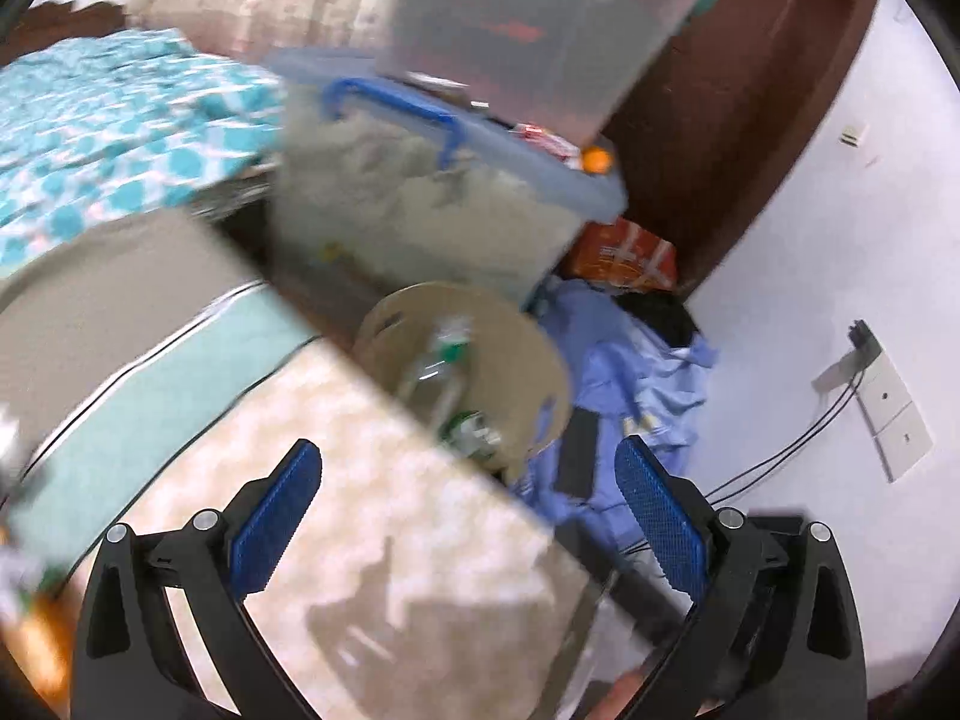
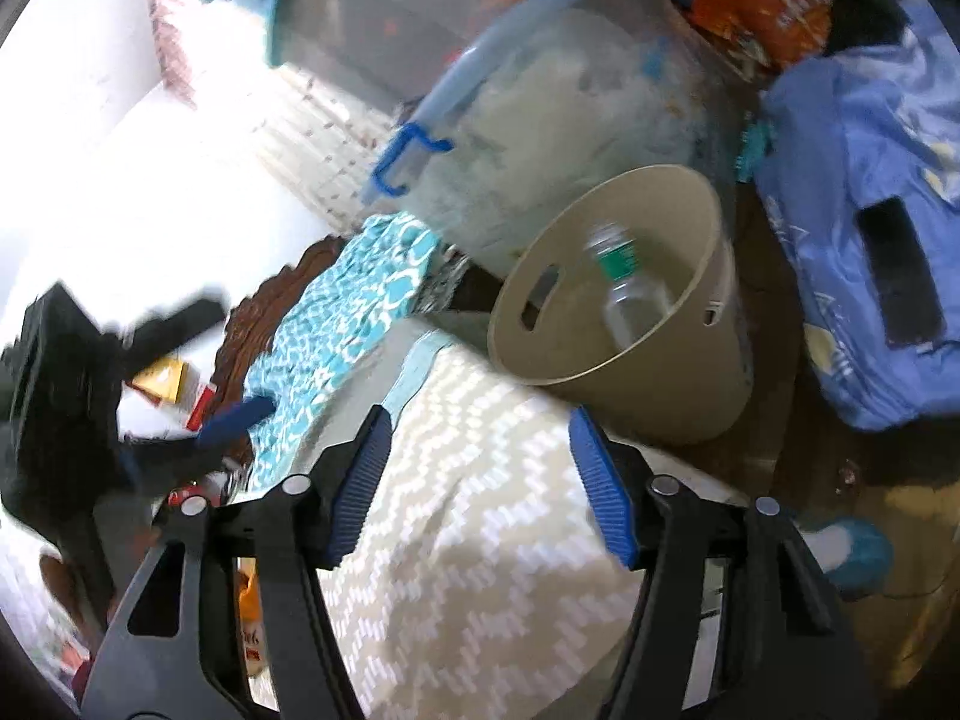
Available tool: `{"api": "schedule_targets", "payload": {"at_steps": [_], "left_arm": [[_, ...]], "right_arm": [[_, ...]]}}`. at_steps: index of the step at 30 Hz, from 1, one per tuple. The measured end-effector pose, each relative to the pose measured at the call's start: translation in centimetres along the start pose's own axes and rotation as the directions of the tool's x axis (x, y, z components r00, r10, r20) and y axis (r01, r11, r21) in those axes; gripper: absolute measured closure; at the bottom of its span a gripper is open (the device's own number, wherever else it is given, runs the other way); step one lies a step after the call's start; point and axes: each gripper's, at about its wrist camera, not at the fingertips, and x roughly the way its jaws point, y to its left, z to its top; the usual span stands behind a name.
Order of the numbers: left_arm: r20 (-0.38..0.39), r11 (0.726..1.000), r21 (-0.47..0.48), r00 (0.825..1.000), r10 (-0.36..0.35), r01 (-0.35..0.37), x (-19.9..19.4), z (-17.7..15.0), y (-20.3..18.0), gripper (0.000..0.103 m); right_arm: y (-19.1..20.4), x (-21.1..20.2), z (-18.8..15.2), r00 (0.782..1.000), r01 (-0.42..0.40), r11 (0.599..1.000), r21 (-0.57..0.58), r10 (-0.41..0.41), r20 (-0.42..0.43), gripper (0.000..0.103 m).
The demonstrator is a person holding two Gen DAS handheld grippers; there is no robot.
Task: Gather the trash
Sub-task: 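Grasp the snack wrapper with the left tool while the right tool grasps the orange peel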
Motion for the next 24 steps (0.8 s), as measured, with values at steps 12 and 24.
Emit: {"api": "schedule_targets", "payload": {"at_steps": [12, 24], "left_arm": [[0.088, 0.906, -0.29, 0.934, 0.347, -0.309, -17.2, -12.7, 13.0, 0.023], [-0.026, 0.838, -0.337, 0.894, 0.448, -0.43, -14.5, -15.5, 17.0, 0.068]], "right_arm": [[12.6, 8.4, -7.4, 0.877, -0.291, 0.941, -0.175, 0.189, -0.443, 0.053], [21.7, 17.5, -13.9, 0.788, -0.357, 0.835, -0.42, 0.028, -0.614, 0.039]]}}
